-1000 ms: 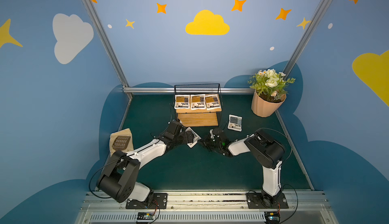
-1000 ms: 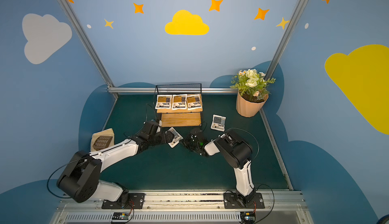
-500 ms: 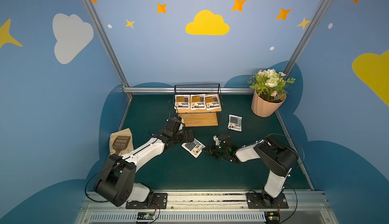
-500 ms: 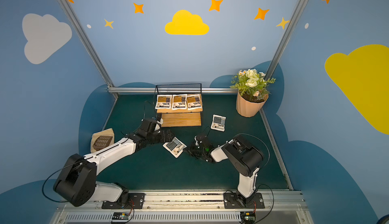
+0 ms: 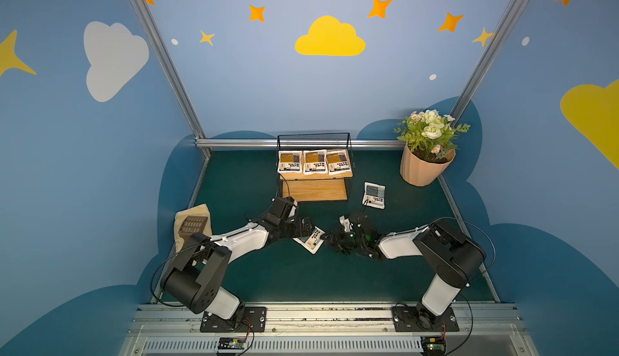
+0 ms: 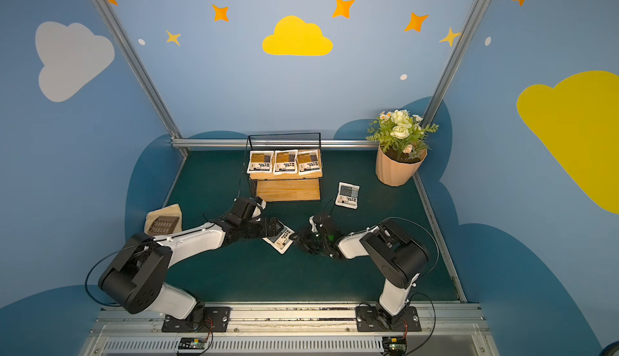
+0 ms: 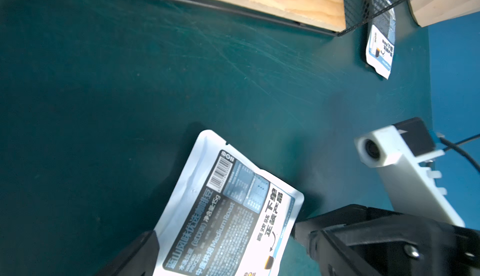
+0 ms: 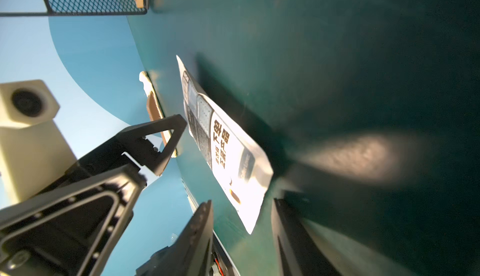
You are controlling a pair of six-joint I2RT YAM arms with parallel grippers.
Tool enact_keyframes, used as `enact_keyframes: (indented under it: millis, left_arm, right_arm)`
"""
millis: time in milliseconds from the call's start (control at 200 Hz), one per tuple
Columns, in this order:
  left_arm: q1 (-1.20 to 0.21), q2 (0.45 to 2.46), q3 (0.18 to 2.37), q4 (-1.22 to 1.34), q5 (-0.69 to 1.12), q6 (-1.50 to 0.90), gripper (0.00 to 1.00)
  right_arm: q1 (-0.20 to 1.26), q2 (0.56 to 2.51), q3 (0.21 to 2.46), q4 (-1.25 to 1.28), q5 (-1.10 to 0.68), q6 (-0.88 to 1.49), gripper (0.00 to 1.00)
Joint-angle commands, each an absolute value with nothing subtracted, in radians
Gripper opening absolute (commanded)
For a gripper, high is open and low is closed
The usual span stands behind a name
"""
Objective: Place the bagged coffee beans on the shelf by color
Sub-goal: Pick up the bagged coffee beans at the center of the board.
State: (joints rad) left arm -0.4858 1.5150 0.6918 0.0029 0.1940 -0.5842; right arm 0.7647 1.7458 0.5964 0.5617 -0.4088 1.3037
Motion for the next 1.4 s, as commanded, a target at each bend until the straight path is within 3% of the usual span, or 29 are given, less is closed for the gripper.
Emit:
enact_keyframes:
  millis: [0,310,511,851,1397]
  left_arm:
    - [-0.489,1.535,0.671,0.056,0.184,-0.6,1.0]
    - [-0.489,1.555,0.623,0.106,0.178,-0.62,1.0]
    - [-0.491,1.55,0.612,0.11,0.173,-0.626,1.0]
    - [-0.488,1.468,0.618,0.056,0.171,-0.659,1.0]
    - [-0.386,1.009,0.591,-0.381,0.033,-0.774,1.0]
  right_arm:
    - [0.774,1.768,0.561,0.406,-0.391,1.299,0.51]
    - [0.778,1.839,0.558,0.504,-0.41,1.339,0.55]
    - [0.785,1.892,0.586,0.554,-0.423,1.361,0.5]
    - [0.79,1.874,0.589,0.569,-0.415,1.368,0.0]
    - [0.794,1.68,0.564,0.568,-0.38,1.42,0.0]
